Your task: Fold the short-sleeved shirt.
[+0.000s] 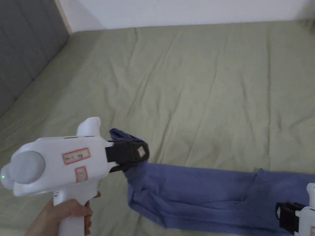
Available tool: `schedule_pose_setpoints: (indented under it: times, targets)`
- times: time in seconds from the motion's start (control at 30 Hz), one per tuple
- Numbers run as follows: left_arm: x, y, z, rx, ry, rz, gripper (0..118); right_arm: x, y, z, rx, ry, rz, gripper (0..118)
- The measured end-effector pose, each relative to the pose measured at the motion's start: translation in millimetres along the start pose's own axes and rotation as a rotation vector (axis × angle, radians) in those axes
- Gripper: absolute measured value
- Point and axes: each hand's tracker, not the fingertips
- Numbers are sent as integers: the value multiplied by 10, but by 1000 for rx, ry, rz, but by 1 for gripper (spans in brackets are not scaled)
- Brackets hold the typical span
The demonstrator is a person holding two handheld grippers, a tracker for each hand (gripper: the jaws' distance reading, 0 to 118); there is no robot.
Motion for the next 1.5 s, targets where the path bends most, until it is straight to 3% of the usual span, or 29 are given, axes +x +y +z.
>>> schedule_pose_setpoints:
  times: [0.2,0.23,0.27,0.3,0.33,0.37,0.43,0.6,0.63,0.67,0.7,0.77,0.9,1.07,1.13,1.2,1.33,1.5]
  targets:
    - [712,-427,-1246,-264,-60,-228,9,355,-117,99,1,-39,-120,3]
    - [755,-531,-1452,-288,-66,-231,15,416,-141,111,3,-50,-144,3]
    - [763,-613,-1607,-338,-48,-233,34,473,-162,122,1,-58,-165,3]
    - [755,-676,-1737,-387,-43,-227,81,523,-176,132,0,-62,-183,3]
    - [710,-730,-1832,-416,-24,-196,108,566,-193,146,0,-63,-197,3]
    - [685,-750,-1911,-446,17,-180,114,601,-208,162,1,-66,-206,3]
    - [616,-728,-1839,-375,45,-132,114,634,-220,196,4,-72,-211,3]
    - [449,-419,-1315,-191,-61,47,87,701,-216,199,13,-72,-223,3]
    - [443,-351,-1228,-149,-57,37,69,697,-213,195,14,-68,-225,3]
    - [425,-333,-1189,-125,-11,-2,41,687,-211,191,16,-66,-223,3]
    - [412,-338,-1208,-122,60,-33,5,693,-207,174,18,-63,-220,3]
    - [364,-413,-1340,-176,175,-75,2,673,-207,165,18,-51,-213,3]
    - [358,-743,-1693,-343,87,-56,2,643,-225,139,13,-38,-205,3]
    - [682,-1173,-2067,-492,46,-185,2,648,-229,132,3,-34,-206,3]
    - [740,-1213,-2083,-492,46,-174,2,653,-222,139,5,-38,-204,3]
    - [798,-1200,-2042,-511,-49,-145,1,654,-213,151,9,-41,-203,3]
    - [872,-1125,-1839,-464,-62,-234,1,614,-176,167,10,-48,-188,3]
    - [282,-803,-1311,-315,-120,-35,2,470,-96,207,19,-48,-143,3]
